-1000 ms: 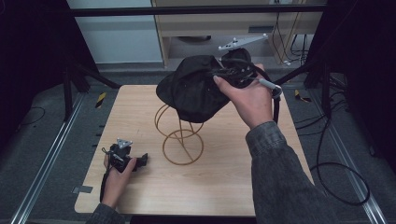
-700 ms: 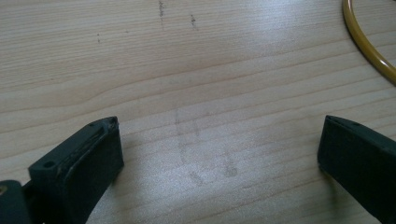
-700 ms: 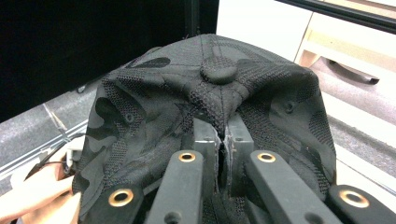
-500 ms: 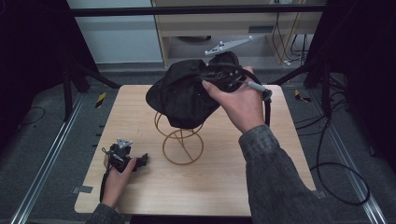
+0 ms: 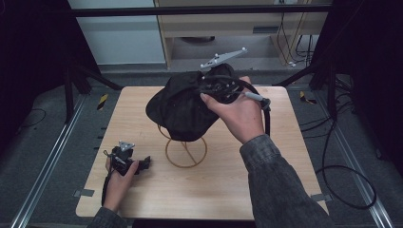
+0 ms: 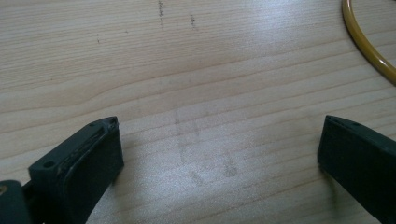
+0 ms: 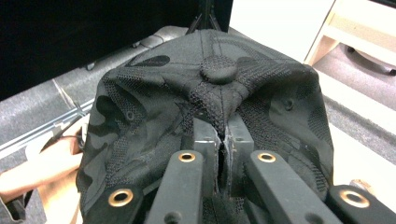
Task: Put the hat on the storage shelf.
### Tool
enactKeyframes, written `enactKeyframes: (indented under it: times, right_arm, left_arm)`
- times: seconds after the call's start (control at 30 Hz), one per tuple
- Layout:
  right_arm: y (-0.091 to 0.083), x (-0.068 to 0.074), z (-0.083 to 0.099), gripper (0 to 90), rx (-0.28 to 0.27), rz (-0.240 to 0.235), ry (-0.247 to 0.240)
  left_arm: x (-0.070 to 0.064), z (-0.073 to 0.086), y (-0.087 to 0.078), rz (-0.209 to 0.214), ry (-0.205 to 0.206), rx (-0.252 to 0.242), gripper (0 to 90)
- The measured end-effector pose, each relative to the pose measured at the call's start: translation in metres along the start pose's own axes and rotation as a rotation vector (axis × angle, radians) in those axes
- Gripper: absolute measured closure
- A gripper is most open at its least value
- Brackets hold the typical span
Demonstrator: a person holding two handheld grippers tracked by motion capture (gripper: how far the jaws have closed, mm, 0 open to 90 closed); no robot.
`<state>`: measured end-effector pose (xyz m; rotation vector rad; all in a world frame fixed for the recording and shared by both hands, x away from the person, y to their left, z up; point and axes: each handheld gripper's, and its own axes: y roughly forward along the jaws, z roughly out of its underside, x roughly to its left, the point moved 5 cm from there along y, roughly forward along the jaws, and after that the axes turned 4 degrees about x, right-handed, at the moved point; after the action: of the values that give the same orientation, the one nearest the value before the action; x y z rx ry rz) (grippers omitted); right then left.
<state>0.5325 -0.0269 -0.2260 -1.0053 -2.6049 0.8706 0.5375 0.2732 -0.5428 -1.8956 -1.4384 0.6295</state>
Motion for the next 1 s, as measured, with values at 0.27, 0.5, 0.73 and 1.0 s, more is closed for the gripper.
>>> enactKeyframes:
  times: [0.27, 0.5, 0.73, 1.0]
  right_arm:
    - [0.013, 0.003, 0.008, 86.4, 0.029, -0.014, -0.003]
    - [0.012, 0.003, 0.015, 86.3, 0.051, -0.017, 0.002]
    - [0.015, 0.005, 0.021, 86.3, 0.087, -0.012, -0.004]
    - [0.026, 0.008, 0.028, 86.4, 0.118, -0.013, -0.012]
  left_arm:
    - [0.000, 0.000, 0.000, 0.001, 0.000, 0.000, 0.0]
    - [0.000, 0.000, 0.000, 0.002, 0.001, 0.000, 0.0]
    - [0.000, 0.000, 0.000, 0.002, -0.001, 0.000, 0.0]
    - [0.000, 0.000, 0.000, 0.003, -0.001, -0.001, 0.0]
